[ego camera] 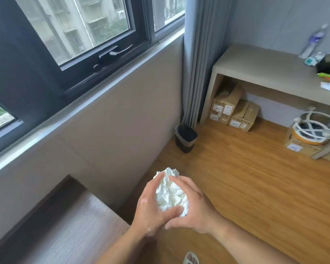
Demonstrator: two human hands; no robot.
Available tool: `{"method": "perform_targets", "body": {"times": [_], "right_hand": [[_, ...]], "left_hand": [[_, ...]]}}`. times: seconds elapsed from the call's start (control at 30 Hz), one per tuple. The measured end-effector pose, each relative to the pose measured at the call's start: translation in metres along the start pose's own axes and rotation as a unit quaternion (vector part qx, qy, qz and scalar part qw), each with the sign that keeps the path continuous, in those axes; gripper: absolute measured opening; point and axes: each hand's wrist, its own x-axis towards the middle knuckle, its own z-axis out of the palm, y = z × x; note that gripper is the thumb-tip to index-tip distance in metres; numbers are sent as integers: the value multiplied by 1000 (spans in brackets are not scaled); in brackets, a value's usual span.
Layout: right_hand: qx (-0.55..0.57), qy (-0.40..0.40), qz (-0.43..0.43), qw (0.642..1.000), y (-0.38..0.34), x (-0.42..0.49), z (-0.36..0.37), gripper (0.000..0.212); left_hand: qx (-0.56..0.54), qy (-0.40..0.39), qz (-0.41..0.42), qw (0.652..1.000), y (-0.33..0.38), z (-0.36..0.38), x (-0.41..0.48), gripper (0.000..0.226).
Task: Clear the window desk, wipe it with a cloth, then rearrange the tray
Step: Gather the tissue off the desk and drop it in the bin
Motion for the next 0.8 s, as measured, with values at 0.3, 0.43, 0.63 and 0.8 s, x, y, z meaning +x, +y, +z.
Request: {"method": "perform_targets", "body": {"times": [0.3,0.43,0.63,0.8], "right_hand": [[-4,29,28,999,40,48,-86,123],[-5,41,42,998,56,79,-112,123],[-9,57,70,996,75,142,-150,123],[-14,76,79,994,83,197,-180,123]], "left_hand": [[-14,-37,-2,999,32,53,101,102],[-4,-54,17,998,37,65,149,97],[-6,-81,31,996,36,75,235,95],[-1,-103,40,994,41,74,306,95]]}}
